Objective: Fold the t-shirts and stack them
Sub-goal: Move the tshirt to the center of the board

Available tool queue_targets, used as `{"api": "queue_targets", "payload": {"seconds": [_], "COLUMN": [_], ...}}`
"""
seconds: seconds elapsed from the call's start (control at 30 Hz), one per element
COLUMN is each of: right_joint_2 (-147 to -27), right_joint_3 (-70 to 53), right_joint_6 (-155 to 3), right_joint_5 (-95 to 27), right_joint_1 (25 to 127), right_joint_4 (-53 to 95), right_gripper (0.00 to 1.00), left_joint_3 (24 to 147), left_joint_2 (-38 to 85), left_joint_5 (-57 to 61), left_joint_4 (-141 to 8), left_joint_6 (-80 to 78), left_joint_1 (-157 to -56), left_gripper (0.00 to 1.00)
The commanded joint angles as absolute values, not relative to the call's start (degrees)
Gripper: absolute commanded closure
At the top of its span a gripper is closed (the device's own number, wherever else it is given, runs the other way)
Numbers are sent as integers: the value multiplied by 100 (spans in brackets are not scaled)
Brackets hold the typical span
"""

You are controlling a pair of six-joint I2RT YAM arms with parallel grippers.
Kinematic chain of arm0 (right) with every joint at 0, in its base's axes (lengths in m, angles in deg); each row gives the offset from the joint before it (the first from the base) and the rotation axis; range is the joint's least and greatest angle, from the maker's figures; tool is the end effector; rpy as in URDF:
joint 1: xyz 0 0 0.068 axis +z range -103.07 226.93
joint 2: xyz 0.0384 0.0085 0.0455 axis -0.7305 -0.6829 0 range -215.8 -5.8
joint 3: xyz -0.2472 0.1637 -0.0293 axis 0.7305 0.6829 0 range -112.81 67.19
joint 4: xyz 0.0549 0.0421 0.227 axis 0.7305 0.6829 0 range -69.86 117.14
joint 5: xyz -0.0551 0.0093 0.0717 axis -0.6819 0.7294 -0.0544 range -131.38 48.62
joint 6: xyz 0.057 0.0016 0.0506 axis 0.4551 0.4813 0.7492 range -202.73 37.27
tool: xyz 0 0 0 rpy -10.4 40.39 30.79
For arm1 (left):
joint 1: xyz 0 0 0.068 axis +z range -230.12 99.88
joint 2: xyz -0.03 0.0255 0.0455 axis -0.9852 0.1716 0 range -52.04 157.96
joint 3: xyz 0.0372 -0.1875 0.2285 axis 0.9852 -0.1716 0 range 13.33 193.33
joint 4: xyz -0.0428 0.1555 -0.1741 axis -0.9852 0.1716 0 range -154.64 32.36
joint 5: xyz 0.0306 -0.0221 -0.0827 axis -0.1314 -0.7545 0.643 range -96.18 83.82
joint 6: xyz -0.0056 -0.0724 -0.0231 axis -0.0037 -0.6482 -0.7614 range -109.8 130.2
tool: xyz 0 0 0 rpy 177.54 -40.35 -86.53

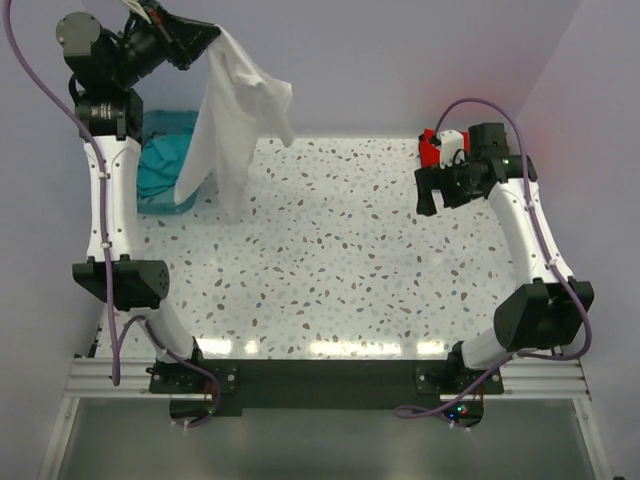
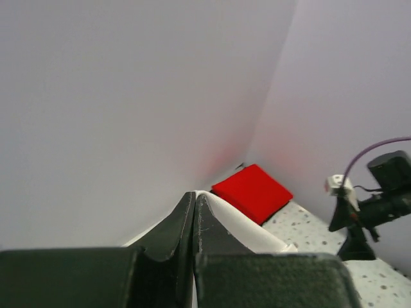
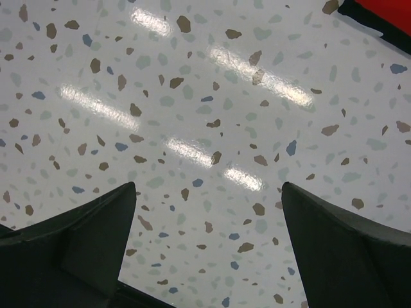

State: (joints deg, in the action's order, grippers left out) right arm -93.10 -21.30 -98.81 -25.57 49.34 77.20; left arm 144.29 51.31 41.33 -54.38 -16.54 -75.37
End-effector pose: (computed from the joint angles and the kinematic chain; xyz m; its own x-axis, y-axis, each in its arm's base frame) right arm 0.2995 0.0303 0.3548 -0.7413 -0.2979 -0.6014 -0.4147 0.9079 0.0615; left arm 0.3680 -0.0171 0.5853 -0.0251 -0.3070 -0.9514 0.7101 0.6644 -0.2331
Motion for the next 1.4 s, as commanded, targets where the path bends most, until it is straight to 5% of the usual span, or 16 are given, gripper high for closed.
{"api": "queue_targets", "payload": {"seconds": [0.0, 0.43, 0.47, 0.5, 0.53, 0.57, 0.67, 0.73, 0.87, 0.97, 1.07, 1.37], "right_joint_2": [-9000, -9315, -9368, -9438, -9474, -9483, -9544, -9597, -9746, -10009, -10456, -11916], "right_joint_3": [-2097, -2334, -2386, -2465, -2483, -2492, -2422, -2256, -1931, -1702, -1719, -2632], "right_joint_6": [-9785, -9768, -9759, -9750, -9759, -9759, -9811, -9811, -9838, -9821, -9759, -9539], "right_joint_5": [-2328, -2117, -2082, -2064, -2038, -2003, -1828, -1722, -1695, -1818, -1993, -2416], "right_joint_1": [4816, 4763, 4763, 4763, 4772, 4763, 4763, 4798, 5087, 5473, 5764, 6985], "right_joint_4": [7542, 7621, 7621, 7621, 7621, 7612, 7638, 7639, 7604, 7437, 7226, 6857], "right_gripper": [2, 1, 1, 1, 1, 1, 1, 1, 4, 10, 16, 23], "left_joint_3": [14246, 11961, 11716, 11087, 10776, 10486, 9561, 10040, 11193, 11371, 10389, 7322], "left_joint_2": [4641, 3682, 3647, 3612, 3585, 3542, 3400, 3523, 4093, 4174, 3755, 2716], "left_joint_5": [4936, 6367, 6526, 6728, 7148, 7178, 6888, 6416, 5589, 4781, 4042, 2644], "left_joint_4": [-7286, -9259, -9277, -9486, -9462, -9148, -8055, -6114, -2519, -750, -339, -829], "left_joint_6": [-3241, -5202, -5255, -5308, -5065, -4732, -3562, -1493, 1551, 3731, 5008, 5783], "left_joint_1": [-7511, -6878, -6904, -6905, -6774, -6573, -5457, -5112, -5480, -6252, -7166, -8601], "left_gripper": [100, 96, 82, 40, 11, 0, 0, 0, 2, 12, 19, 11]}}
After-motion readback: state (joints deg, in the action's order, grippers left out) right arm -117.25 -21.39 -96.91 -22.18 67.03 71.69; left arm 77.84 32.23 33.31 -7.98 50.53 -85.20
